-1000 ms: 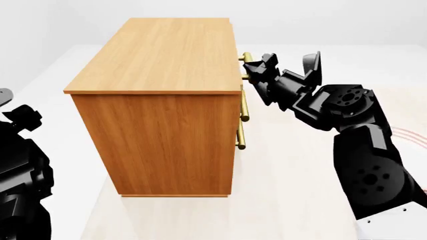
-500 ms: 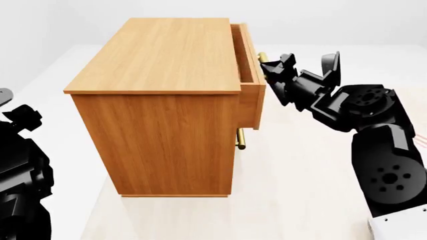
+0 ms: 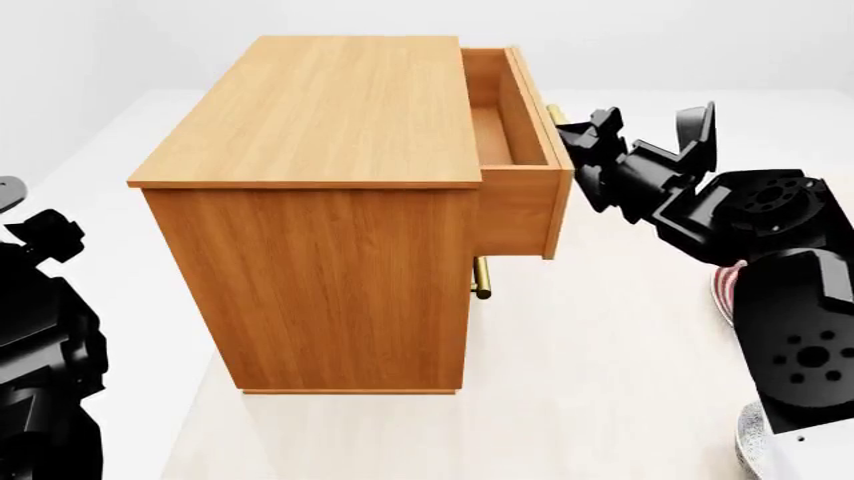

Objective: Open the top drawer of the cabinet and put the bowl in it.

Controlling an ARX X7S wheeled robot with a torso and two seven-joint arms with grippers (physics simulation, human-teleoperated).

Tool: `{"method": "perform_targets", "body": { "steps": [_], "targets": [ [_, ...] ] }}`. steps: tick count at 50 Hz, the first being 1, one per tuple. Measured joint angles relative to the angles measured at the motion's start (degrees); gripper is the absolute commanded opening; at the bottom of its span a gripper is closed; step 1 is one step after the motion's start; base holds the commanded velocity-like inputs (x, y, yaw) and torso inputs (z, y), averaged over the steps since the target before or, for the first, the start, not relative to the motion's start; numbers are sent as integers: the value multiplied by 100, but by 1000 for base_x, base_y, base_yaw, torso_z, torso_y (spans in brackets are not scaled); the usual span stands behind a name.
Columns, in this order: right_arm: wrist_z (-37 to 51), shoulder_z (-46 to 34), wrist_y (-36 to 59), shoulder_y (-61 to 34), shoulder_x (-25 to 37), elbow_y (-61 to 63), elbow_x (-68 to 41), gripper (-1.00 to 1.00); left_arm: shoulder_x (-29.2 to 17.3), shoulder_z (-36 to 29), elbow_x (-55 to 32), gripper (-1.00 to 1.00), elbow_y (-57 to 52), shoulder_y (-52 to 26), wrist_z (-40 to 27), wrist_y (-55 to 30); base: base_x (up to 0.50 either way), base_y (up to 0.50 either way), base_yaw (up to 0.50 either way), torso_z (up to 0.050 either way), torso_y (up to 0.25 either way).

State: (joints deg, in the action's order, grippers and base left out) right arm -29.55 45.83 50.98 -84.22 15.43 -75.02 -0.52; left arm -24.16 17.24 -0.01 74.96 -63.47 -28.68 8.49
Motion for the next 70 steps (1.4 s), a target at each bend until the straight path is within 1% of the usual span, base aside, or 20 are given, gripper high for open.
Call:
{"method": "perform_targets", "body": {
  "steps": [10, 18, 19, 31, 51, 54, 61, 70],
  "targets": [
    [-53, -64, -86, -28, 146, 1, 173, -100, 8, -9, 2, 100, 0, -4, 2, 0, 0, 0, 0, 0, 0],
    [-29, -56, -81, -14, 211, 2, 111, -100, 10, -13, 1, 100, 0, -8, 7, -1, 0, 0, 0, 0, 0],
    [-25, -47, -79, -11, 217, 1, 102, 100, 11, -14, 1, 100, 0, -8, 8, -1, 0, 0, 0, 0, 0],
    [-15, -37, -25, 6, 317, 11, -89, 100, 15, -26, 5, 100, 0, -18, 9, -5, 0, 0, 0, 0, 0],
    [102, 71, 16, -89, 424, 47, -107, 100, 2, -41, 2, 100, -1, -33, 9, -8, 0, 0, 0, 0, 0],
    [179, 38, 225, -128, 383, 424, -64, 100, -2, -38, -2, 100, -1, -31, 13, -4, 0, 0, 0, 0, 0],
    [378, -204, 1154, -304, 198, 1904, 91, 100, -4, -23, -15, 100, -1, -16, 32, 12, 0, 0, 0, 0, 0],
    [390, -1065, 2299, -646, -27, 3485, 247, 100, 9, 1, -27, 100, -1, 2, 59, 32, 0, 0, 0, 0, 0]
  ]
}}
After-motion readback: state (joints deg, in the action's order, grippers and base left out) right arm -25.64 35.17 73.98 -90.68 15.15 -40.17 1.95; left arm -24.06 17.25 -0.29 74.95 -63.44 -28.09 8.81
